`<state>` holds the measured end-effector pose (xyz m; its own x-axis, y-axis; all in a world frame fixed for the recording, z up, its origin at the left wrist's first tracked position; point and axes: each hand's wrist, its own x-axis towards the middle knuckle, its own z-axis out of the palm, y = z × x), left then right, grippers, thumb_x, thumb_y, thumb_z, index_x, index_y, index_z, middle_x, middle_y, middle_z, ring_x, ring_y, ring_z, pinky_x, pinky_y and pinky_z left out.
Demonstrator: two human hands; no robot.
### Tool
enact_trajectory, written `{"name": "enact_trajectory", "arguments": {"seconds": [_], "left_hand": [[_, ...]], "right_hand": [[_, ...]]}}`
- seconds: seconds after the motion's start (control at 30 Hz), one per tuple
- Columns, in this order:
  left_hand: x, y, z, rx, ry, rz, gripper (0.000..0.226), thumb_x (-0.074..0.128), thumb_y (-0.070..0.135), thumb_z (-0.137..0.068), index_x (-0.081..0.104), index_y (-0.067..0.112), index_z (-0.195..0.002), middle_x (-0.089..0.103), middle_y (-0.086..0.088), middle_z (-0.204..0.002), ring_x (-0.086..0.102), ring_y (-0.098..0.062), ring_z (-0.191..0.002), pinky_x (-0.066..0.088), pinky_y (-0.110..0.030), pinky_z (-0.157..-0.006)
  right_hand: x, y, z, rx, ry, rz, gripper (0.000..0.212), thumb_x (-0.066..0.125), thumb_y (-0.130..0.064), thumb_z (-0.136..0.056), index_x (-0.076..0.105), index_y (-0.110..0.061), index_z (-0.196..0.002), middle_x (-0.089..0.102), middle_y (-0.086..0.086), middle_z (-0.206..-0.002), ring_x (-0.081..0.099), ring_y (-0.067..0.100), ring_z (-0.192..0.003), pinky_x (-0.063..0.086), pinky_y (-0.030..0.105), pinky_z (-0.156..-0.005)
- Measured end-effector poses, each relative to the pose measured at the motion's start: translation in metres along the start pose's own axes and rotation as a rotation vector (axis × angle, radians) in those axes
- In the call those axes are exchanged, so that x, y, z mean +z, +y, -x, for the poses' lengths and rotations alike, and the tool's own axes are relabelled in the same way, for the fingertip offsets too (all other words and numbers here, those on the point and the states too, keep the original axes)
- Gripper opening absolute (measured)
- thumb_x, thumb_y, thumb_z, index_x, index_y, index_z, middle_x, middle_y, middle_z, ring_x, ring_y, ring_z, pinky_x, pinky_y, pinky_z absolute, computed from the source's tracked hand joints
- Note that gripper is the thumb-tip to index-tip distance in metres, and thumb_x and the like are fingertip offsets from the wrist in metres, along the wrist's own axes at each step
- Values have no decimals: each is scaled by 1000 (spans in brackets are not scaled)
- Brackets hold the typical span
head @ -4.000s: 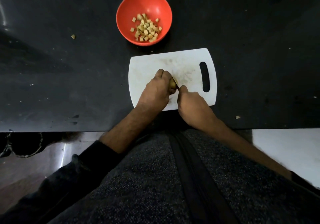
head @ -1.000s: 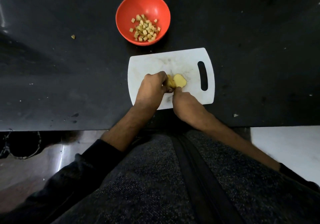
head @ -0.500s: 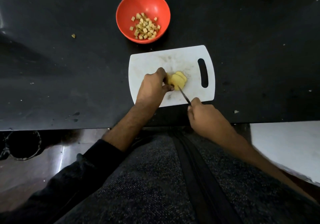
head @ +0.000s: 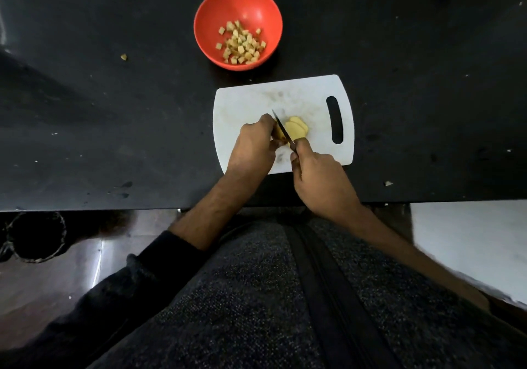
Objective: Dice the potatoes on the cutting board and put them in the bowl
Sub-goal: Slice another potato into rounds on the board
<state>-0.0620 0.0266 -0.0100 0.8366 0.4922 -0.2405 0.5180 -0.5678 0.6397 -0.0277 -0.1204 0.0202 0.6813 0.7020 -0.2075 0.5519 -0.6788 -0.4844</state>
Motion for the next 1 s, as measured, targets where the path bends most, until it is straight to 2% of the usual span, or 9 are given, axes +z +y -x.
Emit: {"name": "enact_trajectory", "arguments": {"seconds": [0.1,0.17,0.27,0.37,0.47,0.6,0.73,0.87,1.0], "left_hand": [[3,0,0,7,6,-10,12,63,3,-90,59,8,-101,69,-7,-90,65,-23,-78,57,-41,-70],[5,-1,0,11,9,-13,14,61,2,-90,58,7,-102,69,-9,-90,66,-26,-80,57,-46,-72],[7,-1,0,7,11,-10,15,60,0,-89,58,6,-103,70,-9,-90,66,-27,-80,57,-46,-72],[6,-1,-1,20,13,-11,15,61,-2,-88,59,6,-101,70,-9,-90,65,-28,-80,56,-46,-71],[6,-2,-2,28,3,-28,14,59,-1,-88,58,6,-99,69,-8,-88,65,-26,-78,57,-46,-70],[9,-5,-3,50,3,-34,16,55,-4,-86,57,6,-99,70,-7,-86,66,-25,-76,58,-45,-69],[10,-4,-4,62,6,-39,18,56,-6,-84,57,4,-99,70,-8,-87,67,-25,-77,59,-45,-69],[9,-8,-5,67,10,-24,16,60,-4,-87,58,3,-101,71,-11,-90,68,-26,-79,59,-44,-71],[7,-7,-4,38,11,24,16,57,-5,-87,59,1,-102,70,-13,-90,67,-28,-79,59,-45,-73]], "right_hand": [[3,-1,-1,57,-17,44,24,34,-29,-105,42,-10,-118,62,11,-76,61,33,-65,45,41,-55],[4,-2,-2,88,-27,46,25,33,-30,-106,43,-8,-114,62,13,-80,59,33,-66,37,36,-56],[3,-4,0,103,-53,47,24,33,-30,-106,42,-8,-107,61,13,-81,52,30,-64,32,34,-58],[2,-6,0,112,-74,73,21,34,-28,-106,42,-8,-105,60,14,-82,58,34,-69,32,34,-58],[0,-7,-3,129,-111,90,17,36,-23,-105,42,-7,-107,48,7,-75,47,27,-62,31,35,-58],[-3,-9,-7,119,-172,66,10,39,-16,-102,40,-9,-109,41,1,-68,47,26,-60,36,37,-57],[-5,-12,-12,121,-198,54,12,41,-14,-102,40,-9,-113,41,0,-68,41,17,-54,36,36,-58],[-5,-14,-23,106,-195,32,13,37,-12,-101,42,-6,-112,48,7,-75,46,26,-61,36,37,-59],[-3,-19,-31,118,-203,49,17,33,-14,-103,43,-5,-113,45,7,-81,45,25,-66,34,36,-62]]}}
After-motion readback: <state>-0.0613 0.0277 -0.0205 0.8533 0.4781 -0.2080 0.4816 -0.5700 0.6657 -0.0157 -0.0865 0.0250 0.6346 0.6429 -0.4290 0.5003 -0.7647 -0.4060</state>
